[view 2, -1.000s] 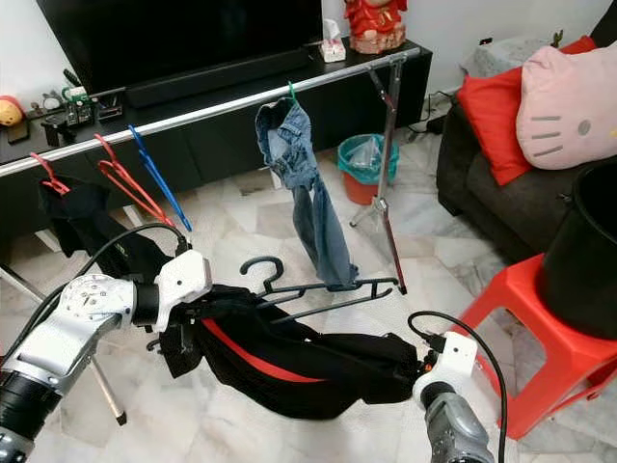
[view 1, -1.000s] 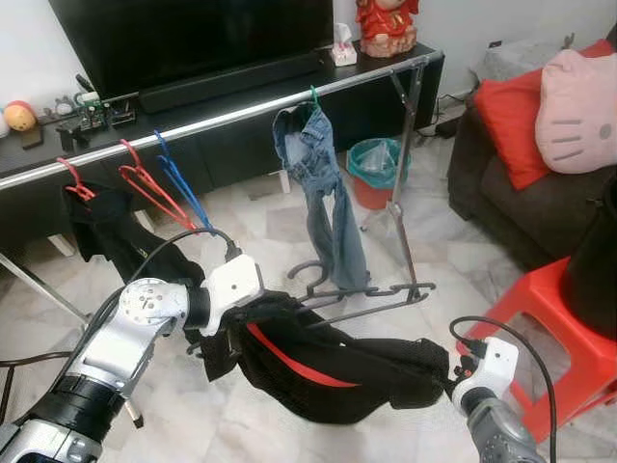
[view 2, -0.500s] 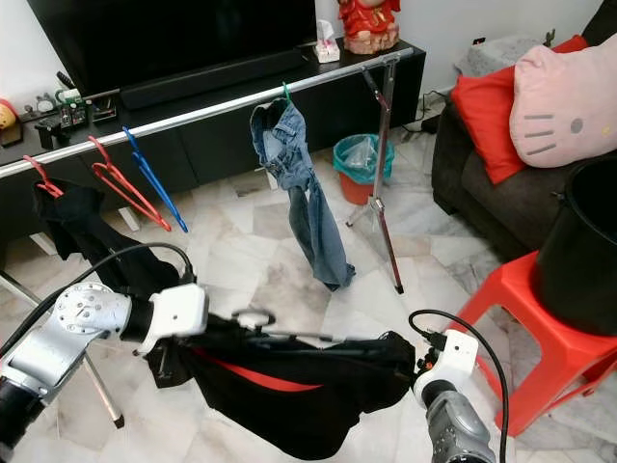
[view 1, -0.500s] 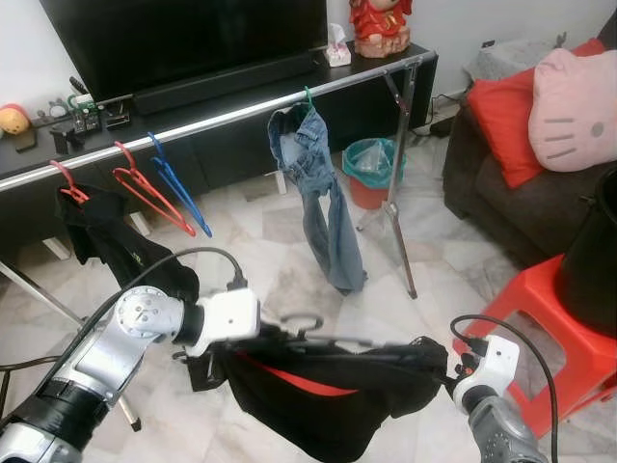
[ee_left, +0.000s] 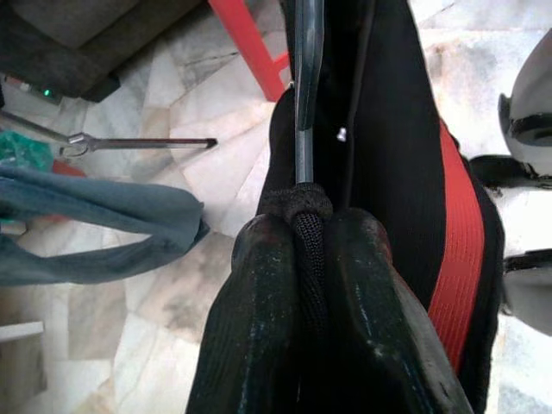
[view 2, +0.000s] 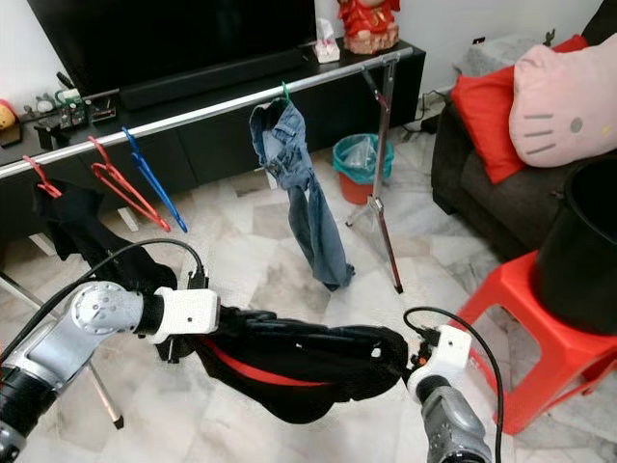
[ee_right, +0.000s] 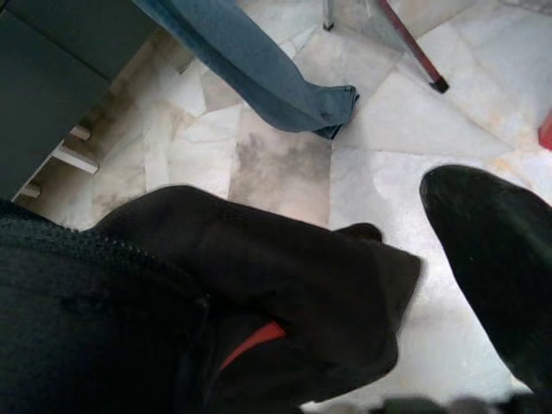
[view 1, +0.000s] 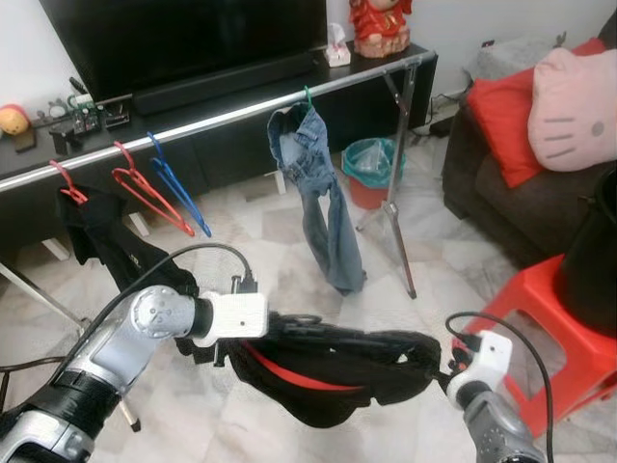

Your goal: Hang hanger

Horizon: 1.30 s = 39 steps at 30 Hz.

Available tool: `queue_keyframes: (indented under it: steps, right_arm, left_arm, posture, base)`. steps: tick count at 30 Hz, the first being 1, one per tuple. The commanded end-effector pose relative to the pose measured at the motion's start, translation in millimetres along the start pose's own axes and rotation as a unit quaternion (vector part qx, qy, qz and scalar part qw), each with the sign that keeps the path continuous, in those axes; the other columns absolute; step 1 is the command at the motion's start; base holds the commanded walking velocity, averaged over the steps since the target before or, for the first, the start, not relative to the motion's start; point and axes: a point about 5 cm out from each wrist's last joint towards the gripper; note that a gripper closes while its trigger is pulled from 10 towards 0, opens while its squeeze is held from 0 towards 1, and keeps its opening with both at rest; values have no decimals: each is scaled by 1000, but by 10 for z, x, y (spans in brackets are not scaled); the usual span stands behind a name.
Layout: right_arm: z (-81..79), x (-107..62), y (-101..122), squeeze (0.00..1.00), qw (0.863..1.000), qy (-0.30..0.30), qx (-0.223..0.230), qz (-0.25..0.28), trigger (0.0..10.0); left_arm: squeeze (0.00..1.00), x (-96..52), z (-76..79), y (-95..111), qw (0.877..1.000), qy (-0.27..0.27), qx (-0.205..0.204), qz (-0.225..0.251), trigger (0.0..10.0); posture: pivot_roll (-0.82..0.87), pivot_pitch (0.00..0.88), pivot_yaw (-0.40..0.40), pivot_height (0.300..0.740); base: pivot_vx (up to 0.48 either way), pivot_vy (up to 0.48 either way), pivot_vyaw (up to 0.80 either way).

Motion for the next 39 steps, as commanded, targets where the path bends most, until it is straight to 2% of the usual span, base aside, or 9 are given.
queue_keyframes:
  steps: [1,4,10,15,21,28,35,37,39]
  right_arm:
    - [-79,61,101,0,1000,17,-2,14,10000]
    - [-78,83,163,0,1000,18,-7,19,10000]
    - [-92,120,291,0,999,28,-12,35,10000]
    - [-82,122,332,0,999,31,-16,39,10000]
    - [-75,123,349,0,999,36,-7,38,10000]
    - [-60,125,382,0,999,36,-10,37,10000]
    - [-321,248,590,0,995,88,9,52,10000]
    - [-456,280,684,0,990,124,0,63,10000]
    - [-513,294,699,0,989,136,-9,54,10000]
  left_arm:
    - [0,-8,20,8,1000,-13,14,-6,10000]
    - [0,-2,61,-12,999,-32,21,-16,10000]
    - [0,-7,120,-127,995,-56,62,-63,10000]
    - [0,-10,126,-144,994,-58,67,-65,10000]
    - [0,-16,123,-163,990,-72,92,-79,10000]
    - [0,-40,100,-194,990,-60,94,-84,10000]
    - [0,64,81,-152,987,-53,128,-79,10000]
    - [0,104,67,-130,986,-48,138,-77,10000]
    - [0,116,54,-124,986,-42,143,-78,10000]
  posture:
    - [91,35,115,740]
    - [92,35,114,740]
    - [89,34,111,740]
    - [87,34,111,740]
    - [86,34,110,740]
    - [93,32,109,740]
    - [83,22,107,740]
    - [85,17,104,740]
    - [84,17,104,740]
  base:
    - [0,0,0]
    - [0,0,0]
    - [0,0,0]
    - [0,0,0]
    - [0,0,0]
    - [0,0,0]
    - [0,0,0]
    - [0,0,0]
    - [0,0,0]
Point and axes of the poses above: a point about 5 cm out from each wrist's last joint towards the gripper, its own x axis pointing out of the wrist towards the gripper, its own y axis along the axis of the wrist's last joint, z = x × y, and after that the axes turned 10 degrees about -x, right-handed
